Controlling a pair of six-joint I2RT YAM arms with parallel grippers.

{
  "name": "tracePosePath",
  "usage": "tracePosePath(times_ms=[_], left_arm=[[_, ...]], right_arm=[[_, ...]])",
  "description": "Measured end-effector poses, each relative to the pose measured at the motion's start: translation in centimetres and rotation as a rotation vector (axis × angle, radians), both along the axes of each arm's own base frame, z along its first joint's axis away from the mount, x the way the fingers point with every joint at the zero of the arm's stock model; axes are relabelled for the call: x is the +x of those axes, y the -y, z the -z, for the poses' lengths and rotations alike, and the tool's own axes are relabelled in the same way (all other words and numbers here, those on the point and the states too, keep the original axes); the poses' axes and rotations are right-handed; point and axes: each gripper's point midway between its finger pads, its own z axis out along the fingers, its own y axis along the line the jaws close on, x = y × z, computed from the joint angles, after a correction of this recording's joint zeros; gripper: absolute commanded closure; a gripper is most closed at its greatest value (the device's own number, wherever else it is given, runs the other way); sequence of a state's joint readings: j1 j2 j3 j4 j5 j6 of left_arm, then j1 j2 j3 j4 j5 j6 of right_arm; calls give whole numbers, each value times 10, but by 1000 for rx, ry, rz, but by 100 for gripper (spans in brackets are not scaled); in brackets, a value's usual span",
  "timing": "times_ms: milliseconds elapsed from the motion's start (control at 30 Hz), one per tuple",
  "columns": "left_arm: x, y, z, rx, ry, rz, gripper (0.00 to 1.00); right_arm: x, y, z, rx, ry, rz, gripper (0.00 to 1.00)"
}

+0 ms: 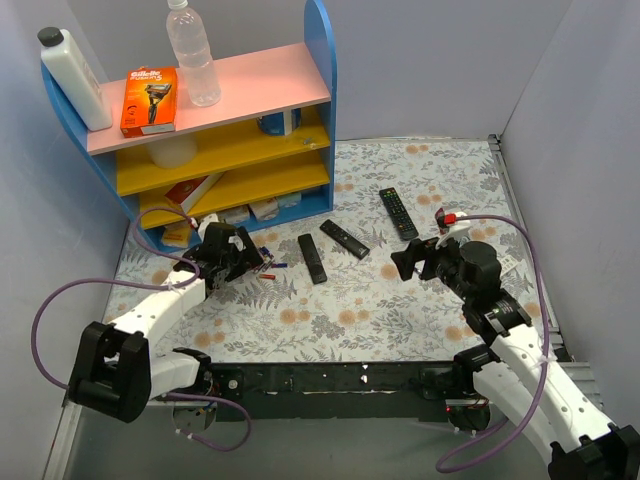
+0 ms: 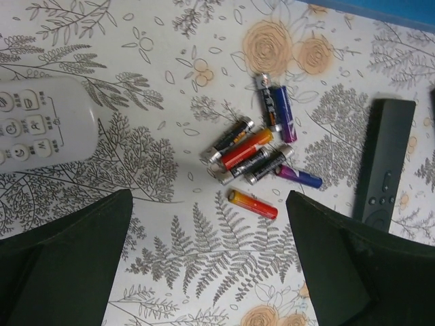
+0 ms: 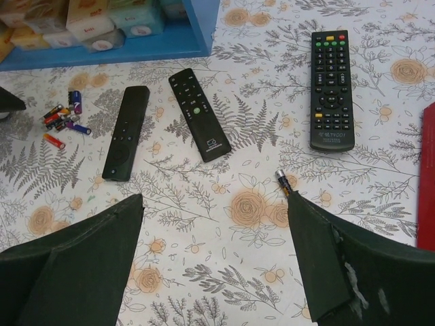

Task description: Load the batteries into the remote control

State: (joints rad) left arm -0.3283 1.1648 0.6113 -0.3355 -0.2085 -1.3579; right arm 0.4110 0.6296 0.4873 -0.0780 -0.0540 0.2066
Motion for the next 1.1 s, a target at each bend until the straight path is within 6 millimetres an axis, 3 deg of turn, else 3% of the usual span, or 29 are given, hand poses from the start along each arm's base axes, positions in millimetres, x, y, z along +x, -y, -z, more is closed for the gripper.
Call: tracePosePath(times_ms=[200,533,1100], left_arm=[[7,-15,12,-11,-35,-45,2],[16,-29,8,-8,-13,-38,4],[18,-13,-4,-143,8,-75,3]], right_arm=[[0,-4,7,-2,-29,-17,9],[6,-9,22,-16,-79,-27,13],[20,-20,51,-81,-232,-57,18]])
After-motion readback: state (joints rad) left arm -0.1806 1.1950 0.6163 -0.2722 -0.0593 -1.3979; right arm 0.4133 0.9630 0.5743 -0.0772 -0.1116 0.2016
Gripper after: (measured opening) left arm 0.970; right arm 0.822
